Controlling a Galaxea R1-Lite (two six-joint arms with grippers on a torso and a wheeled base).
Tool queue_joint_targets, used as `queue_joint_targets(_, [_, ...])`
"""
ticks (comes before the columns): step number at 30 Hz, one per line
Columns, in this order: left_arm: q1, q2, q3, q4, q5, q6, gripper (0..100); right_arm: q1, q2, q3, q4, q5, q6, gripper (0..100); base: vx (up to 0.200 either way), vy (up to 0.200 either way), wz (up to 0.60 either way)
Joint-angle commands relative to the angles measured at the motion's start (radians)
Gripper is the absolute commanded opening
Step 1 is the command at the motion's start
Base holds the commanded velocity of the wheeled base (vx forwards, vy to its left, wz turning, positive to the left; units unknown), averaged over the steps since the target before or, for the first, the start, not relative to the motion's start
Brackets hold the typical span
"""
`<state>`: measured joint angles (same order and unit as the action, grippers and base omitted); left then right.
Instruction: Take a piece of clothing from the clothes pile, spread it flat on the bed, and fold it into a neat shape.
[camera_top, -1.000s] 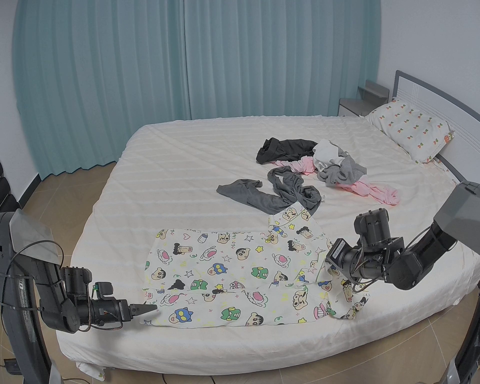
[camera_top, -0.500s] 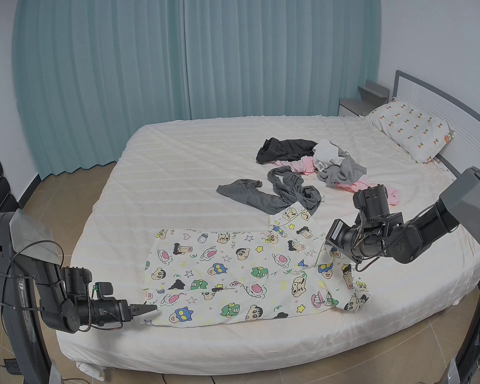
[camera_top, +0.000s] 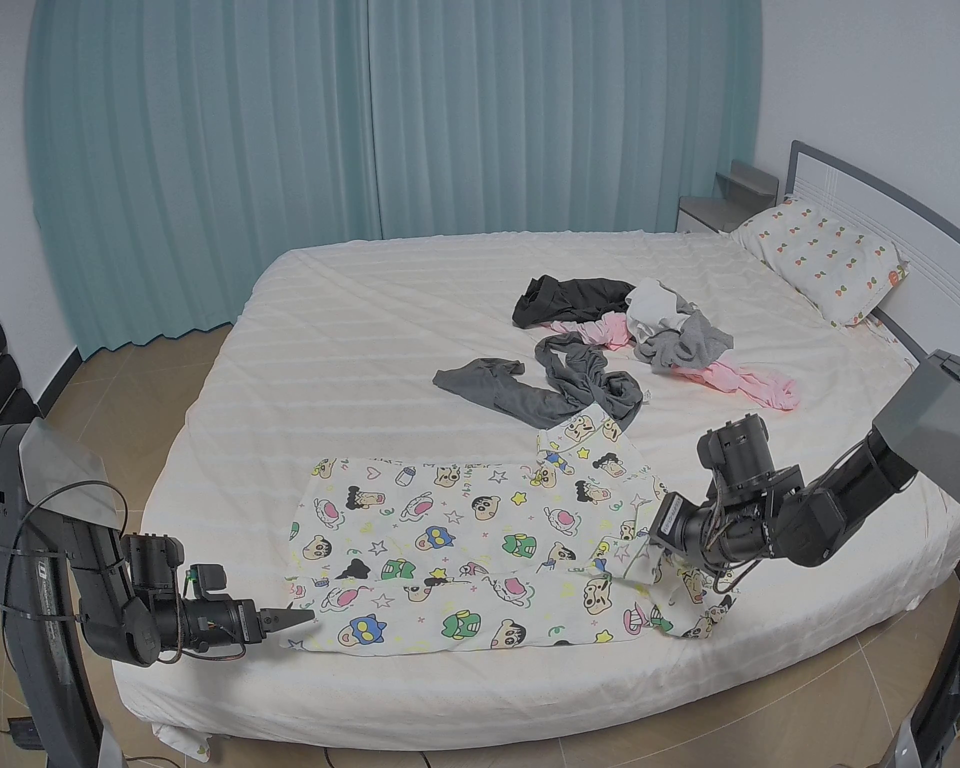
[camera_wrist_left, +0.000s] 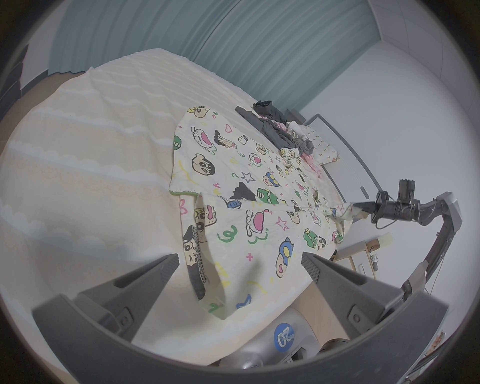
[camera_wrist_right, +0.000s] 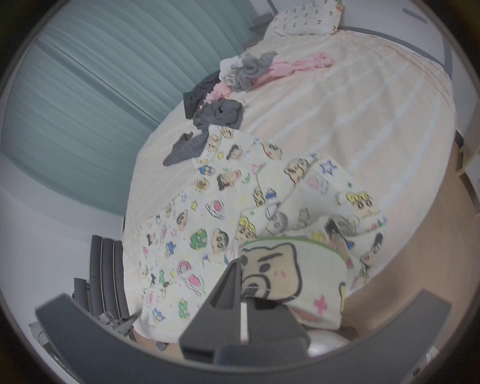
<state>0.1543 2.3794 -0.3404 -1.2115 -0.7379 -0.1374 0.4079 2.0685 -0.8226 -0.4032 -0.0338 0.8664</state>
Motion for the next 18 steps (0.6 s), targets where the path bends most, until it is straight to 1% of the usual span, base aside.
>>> queue_joint_targets(1, [0.001, 0.001, 0.000, 0.000, 0.000, 0.001, 100, 0.031, -0.025, 0.076, -0.002, -0.001, 0.014, 0, 0.000, 0.000, 0.00])
queue_joint_targets(4, [0.001, 0.001, 0.001, 0.000, 0.000, 0.001, 100, 0.051, -0.024, 0.115, -0.005, -0.008, 0.014, 0, 0.000, 0.000, 0.00])
queue_joint_targets(5, [-0.001, 0.001, 0.001, 0.000, 0.000, 0.001, 100, 0.055, -0.027, 0.123, -0.005, -0.006, 0.014, 100, 0.000, 0.000, 0.00])
queue_joint_targets(6, [-0.001, 0.001, 0.001, 0.000, 0.000, 0.001, 100, 0.055, -0.027, 0.123, -0.005, -0.006, 0.014, 100, 0.000, 0.000, 0.00])
queue_joint_targets(9, [0.001, 0.001, 0.001, 0.000, 0.000, 0.001, 100, 0.089, -0.034, 0.178, -0.006, -0.008, 0.017, 100, 0.000, 0.000, 0.00])
queue_joint_targets(12, [0.001, 0.001, 0.001, 0.000, 0.000, 0.001, 100, 0.106, -0.034, 0.206, -0.013, -0.008, 0.060, 100, 0.000, 0.000, 0.00])
queue_joint_targets(14, [0.001, 0.001, 0.001, 0.000, 0.000, 0.001, 100, 0.121, -0.034, 0.226, -0.014, -0.011, 0.071, 100, 0.000, 0.000, 0.00])
queue_joint_targets(16, [0.001, 0.001, 0.001, 0.000, 0.000, 0.001, 100, 0.120, -0.039, 0.237, -0.020, -0.012, 0.071, 100, 0.000, 0.000, 0.00])
queue_joint_targets(18, [-0.001, 0.001, 0.001, 0.000, 0.000, 0.001, 100, 0.097, -0.079, 0.244, -0.039, -0.009, 0.069, 100, 0.000, 0.000, 0.00])
